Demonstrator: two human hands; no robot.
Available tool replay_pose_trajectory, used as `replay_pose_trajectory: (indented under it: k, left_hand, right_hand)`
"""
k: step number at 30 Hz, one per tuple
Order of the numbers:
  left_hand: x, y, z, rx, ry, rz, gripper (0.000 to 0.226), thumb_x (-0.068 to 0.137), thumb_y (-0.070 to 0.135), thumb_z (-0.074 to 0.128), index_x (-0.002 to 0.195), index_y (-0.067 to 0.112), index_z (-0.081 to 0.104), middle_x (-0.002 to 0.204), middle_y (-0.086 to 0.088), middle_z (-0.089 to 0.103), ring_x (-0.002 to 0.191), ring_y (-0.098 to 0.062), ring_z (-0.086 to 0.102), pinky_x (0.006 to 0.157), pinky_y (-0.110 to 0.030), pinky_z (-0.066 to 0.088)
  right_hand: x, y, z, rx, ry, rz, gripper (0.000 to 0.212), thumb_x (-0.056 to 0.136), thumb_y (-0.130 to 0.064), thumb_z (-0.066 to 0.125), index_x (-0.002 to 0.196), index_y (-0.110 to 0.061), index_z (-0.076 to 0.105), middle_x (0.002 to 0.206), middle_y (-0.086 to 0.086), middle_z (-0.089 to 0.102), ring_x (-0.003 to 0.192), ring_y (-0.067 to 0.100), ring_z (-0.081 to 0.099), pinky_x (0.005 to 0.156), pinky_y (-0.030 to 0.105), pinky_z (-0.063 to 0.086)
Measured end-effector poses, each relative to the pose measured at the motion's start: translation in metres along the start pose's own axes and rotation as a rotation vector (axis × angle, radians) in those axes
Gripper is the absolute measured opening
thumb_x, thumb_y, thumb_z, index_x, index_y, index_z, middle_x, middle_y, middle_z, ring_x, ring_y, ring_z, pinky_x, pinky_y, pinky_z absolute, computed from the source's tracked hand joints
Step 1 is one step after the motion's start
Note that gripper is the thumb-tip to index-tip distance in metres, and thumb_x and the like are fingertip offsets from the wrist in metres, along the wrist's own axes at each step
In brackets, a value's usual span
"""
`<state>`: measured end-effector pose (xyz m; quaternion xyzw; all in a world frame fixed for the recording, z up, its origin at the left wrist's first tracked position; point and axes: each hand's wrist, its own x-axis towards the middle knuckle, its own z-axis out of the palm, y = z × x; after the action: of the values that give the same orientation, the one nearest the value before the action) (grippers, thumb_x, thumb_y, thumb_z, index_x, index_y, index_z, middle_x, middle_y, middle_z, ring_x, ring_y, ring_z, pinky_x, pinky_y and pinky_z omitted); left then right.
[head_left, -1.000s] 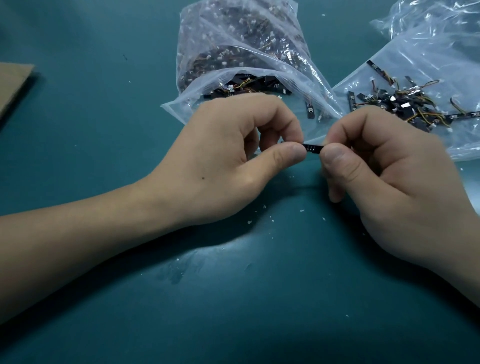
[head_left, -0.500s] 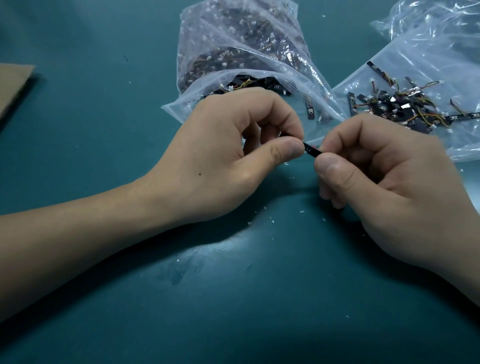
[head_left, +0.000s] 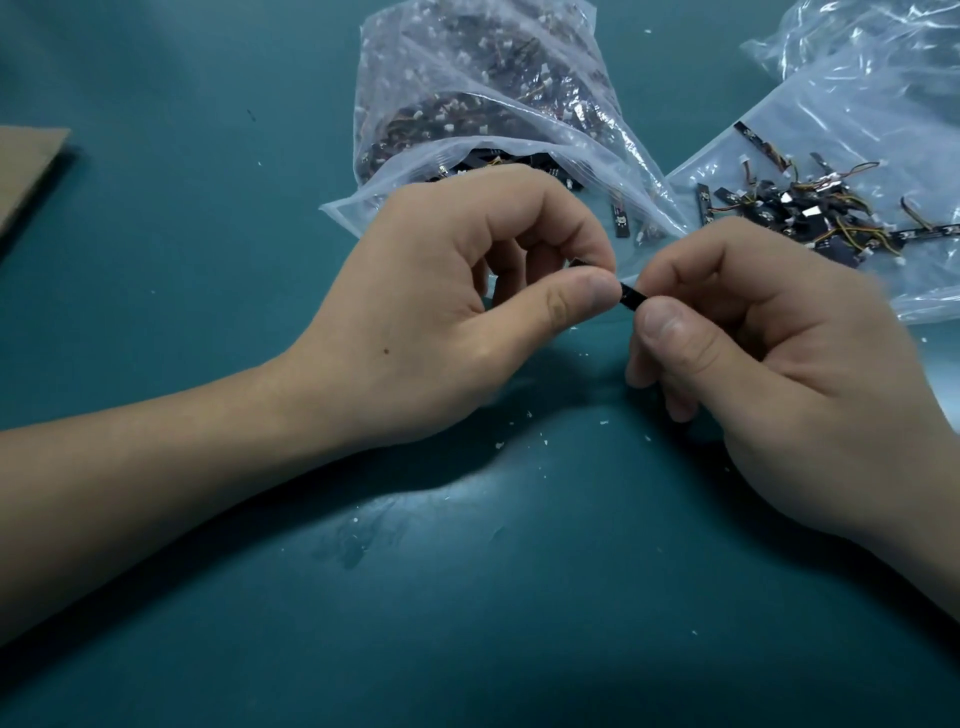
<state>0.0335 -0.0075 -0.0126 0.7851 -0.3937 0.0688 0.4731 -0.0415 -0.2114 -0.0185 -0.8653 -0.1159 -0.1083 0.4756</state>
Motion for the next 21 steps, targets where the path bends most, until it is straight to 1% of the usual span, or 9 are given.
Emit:
replay_pose_trajectory:
  k: [4, 6, 7, 10, 13, 15, 21]
  left_hand:
    - [-0.0004, -0.0013, 0.0007, -0.007, 0.038, -0.014, 0.006, 0.094, 0.021, 0.074, 0.094, 0.015, 0.072, 0.08, 0.007, 0.066, 0.067, -0.018, 0.058, 0.062, -0.037, 0.048]
    - [-0.0005, -0.0013, 0.0003, -0.007, 0.044, -0.012, 0.006, 0.094, 0.021, 0.074, 0.093, 0.015, 0.072, 0.08, 0.01, 0.066, 0.067, -0.018, 0.058, 0.061, -0.037, 0.048]
    - [-0.0006, -0.0011, 0.0002, -0.007, 0.047, -0.008, 0.005, 0.094, 0.021, 0.074, 0.093, 0.016, 0.072, 0.081, 0.011, 0.066, 0.067, -0.018, 0.058, 0.06, -0.037, 0.048]
    - [-0.0004, -0.0005, 0.0003, -0.001, 0.043, 0.006, 0.005, 0.095, 0.021, 0.074, 0.093, 0.018, 0.071, 0.081, 0.011, 0.065, 0.066, -0.018, 0.058, 0.059, -0.036, 0.048]
    - [-0.0008, 0.0011, 0.0009, 0.011, 0.03, 0.021, 0.005, 0.095, 0.022, 0.074, 0.092, 0.019, 0.07, 0.079, 0.011, 0.064, 0.067, -0.016, 0.057, 0.059, -0.032, 0.048]
    - [-0.001, 0.002, 0.0009, 0.015, 0.026, 0.029, 0.005, 0.095, 0.021, 0.073, 0.092, 0.02, 0.069, 0.08, 0.01, 0.064, 0.068, -0.015, 0.057, 0.06, -0.028, 0.048]
    - [-0.0012, 0.0034, -0.0005, -0.02, 0.004, 0.025, 0.007, 0.094, 0.02, 0.073, 0.089, 0.02, 0.068, 0.079, 0.015, 0.062, 0.067, -0.014, 0.057, 0.06, -0.027, 0.048]
  right_hand:
    - [-0.0017, 0.0011, 0.0005, -0.054, 0.002, -0.002, 0.012, 0.097, -0.04, 0.058, 0.106, -0.034, 0.062, 0.077, -0.001, 0.07, 0.058, 0.025, 0.06, 0.055, 0.044, 0.049]
    - [-0.0018, 0.0011, 0.0002, -0.04, 0.006, 0.012, 0.013, 0.097, -0.041, 0.059, 0.108, -0.035, 0.061, 0.077, 0.001, 0.07, 0.058, 0.026, 0.06, 0.055, 0.046, 0.05]
    - [-0.0017, 0.0009, 0.0001, -0.038, 0.007, 0.012, 0.012, 0.096, -0.04, 0.059, 0.106, -0.034, 0.061, 0.077, -0.001, 0.071, 0.058, 0.025, 0.06, 0.056, 0.045, 0.05]
    - [-0.0009, 0.0004, 0.0001, -0.073, 0.007, -0.009, 0.007, 0.097, -0.037, 0.059, 0.099, -0.031, 0.061, 0.078, -0.008, 0.071, 0.06, 0.02, 0.064, 0.054, 0.031, 0.049]
    - [-0.0002, 0.0005, -0.0008, -0.032, 0.015, 0.001, 0.006, 0.097, -0.034, 0.06, 0.097, -0.029, 0.062, 0.076, -0.007, 0.07, 0.052, 0.019, 0.062, 0.049, 0.024, 0.046]
    - [-0.0009, 0.0002, -0.0008, 0.004, 0.026, 0.008, 0.006, 0.096, -0.033, 0.061, 0.096, -0.027, 0.063, 0.075, -0.005, 0.07, 0.047, 0.019, 0.06, 0.046, 0.023, 0.045]
    - [-0.001, -0.0029, -0.0012, 0.016, 0.029, 0.015, 0.005, 0.096, -0.032, 0.062, 0.096, -0.028, 0.065, 0.075, -0.005, 0.072, 0.048, 0.018, 0.062, 0.047, 0.022, 0.046]
